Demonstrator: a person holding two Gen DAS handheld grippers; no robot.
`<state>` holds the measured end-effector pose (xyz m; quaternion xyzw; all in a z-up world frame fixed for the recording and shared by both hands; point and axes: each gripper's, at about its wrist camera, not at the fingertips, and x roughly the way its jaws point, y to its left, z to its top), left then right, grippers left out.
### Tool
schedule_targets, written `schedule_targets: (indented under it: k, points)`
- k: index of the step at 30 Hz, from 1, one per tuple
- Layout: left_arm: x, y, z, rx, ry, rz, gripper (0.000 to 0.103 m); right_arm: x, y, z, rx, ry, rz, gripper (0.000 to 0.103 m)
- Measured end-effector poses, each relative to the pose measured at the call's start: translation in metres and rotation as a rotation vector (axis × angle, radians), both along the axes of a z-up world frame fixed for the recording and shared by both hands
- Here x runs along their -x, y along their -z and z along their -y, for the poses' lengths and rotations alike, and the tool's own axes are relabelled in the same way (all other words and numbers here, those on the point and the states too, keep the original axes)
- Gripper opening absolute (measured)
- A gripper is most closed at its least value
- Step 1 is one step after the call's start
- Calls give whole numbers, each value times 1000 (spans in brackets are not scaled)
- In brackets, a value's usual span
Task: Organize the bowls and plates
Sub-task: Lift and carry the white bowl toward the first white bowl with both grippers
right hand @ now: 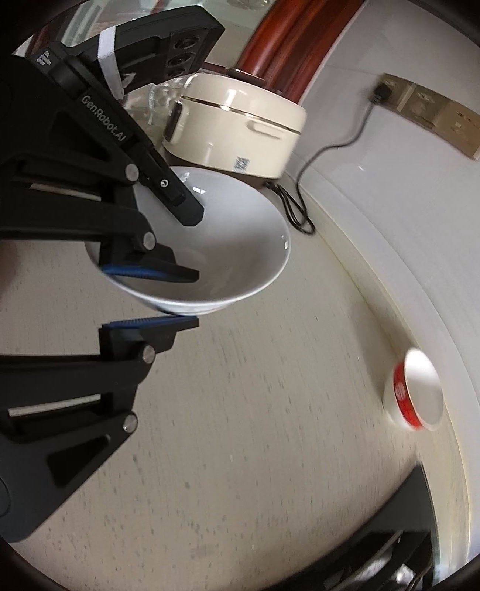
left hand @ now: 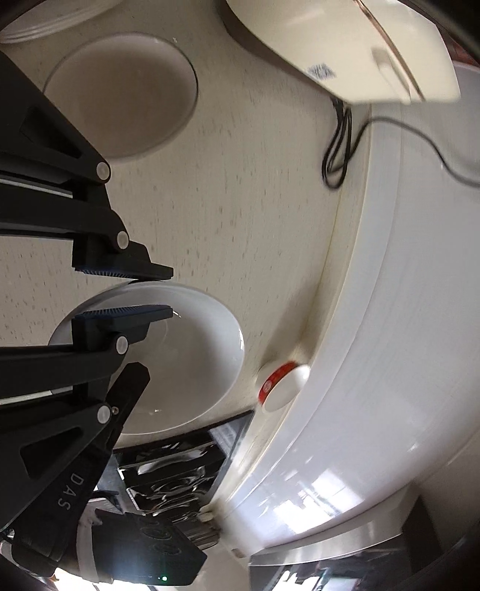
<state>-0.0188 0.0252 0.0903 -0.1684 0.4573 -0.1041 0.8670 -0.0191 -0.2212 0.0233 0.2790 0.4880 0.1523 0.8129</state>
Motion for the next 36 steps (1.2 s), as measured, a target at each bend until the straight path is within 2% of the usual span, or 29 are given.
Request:
schedule_targets:
  k: [16,24,36]
  points:
    - [34,-3,-79,-19,-216,11,13,-4,-3,-83,-15,-226,10,21]
    - [46,4,-101,-24,-299,-13,13,-8,1,-119,14,-314,4,21]
    - [53,10,-121,-24,-371,-35,13,-14,2,-147,57,-394,12,21]
